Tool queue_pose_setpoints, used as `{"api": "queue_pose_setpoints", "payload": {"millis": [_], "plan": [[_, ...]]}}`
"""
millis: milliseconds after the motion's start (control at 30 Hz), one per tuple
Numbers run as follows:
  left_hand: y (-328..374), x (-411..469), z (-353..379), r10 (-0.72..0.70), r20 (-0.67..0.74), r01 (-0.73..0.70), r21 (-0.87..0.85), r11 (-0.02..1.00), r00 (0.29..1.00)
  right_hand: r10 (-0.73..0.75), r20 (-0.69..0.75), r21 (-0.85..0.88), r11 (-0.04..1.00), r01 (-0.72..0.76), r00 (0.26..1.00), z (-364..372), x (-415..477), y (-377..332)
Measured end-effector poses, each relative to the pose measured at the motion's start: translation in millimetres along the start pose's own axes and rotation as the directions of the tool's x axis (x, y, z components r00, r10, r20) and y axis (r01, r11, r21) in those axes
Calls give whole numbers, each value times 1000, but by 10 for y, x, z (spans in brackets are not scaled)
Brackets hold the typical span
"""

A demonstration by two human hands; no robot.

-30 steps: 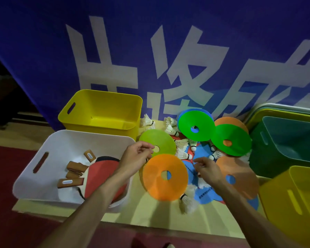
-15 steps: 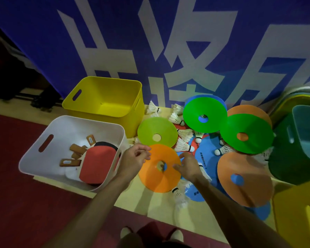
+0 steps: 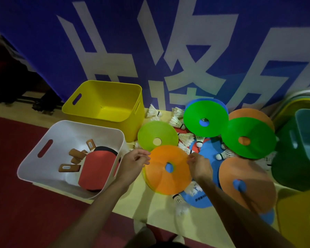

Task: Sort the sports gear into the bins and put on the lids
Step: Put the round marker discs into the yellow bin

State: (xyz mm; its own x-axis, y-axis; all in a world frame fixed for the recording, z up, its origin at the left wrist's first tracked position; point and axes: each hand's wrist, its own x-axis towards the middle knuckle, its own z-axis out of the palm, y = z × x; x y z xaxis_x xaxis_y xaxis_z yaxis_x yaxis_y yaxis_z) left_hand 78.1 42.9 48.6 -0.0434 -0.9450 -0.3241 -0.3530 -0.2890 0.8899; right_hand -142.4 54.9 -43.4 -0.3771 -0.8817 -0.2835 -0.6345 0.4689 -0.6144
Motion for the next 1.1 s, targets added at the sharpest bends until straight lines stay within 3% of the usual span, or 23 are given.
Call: {"api": "queue_pose_setpoints", "payload": {"millis": [233,400,500,633,767,900,1100], "plan": [[-148,217,-12,-5,22,5,3,1000,1000,27,-102,53,998,-22,994,-241,60,80],[-321,451,85,-34,30,30,129,991,999,124,-182,182,979,-90,975,-417,100,221],[-370,611,169,-23,55,7,277,961,998,284,-201,415,891,-181,938,-478,93,291],[-383,826,353,12,134,-76,489,869,991,469,-122,686,677,-267,875,-536,46,330],[-441,988,502,-3,213,-130,607,784,977,505,-55,770,571,-286,862,-572,-15,377],[-417,1028,542,68,197,-188,692,697,978,498,-34,830,497,-253,867,-692,-112,337],[-230,1012,528,120,237,-246,626,740,964,514,-25,875,427,-230,857,-809,-93,349]]}}
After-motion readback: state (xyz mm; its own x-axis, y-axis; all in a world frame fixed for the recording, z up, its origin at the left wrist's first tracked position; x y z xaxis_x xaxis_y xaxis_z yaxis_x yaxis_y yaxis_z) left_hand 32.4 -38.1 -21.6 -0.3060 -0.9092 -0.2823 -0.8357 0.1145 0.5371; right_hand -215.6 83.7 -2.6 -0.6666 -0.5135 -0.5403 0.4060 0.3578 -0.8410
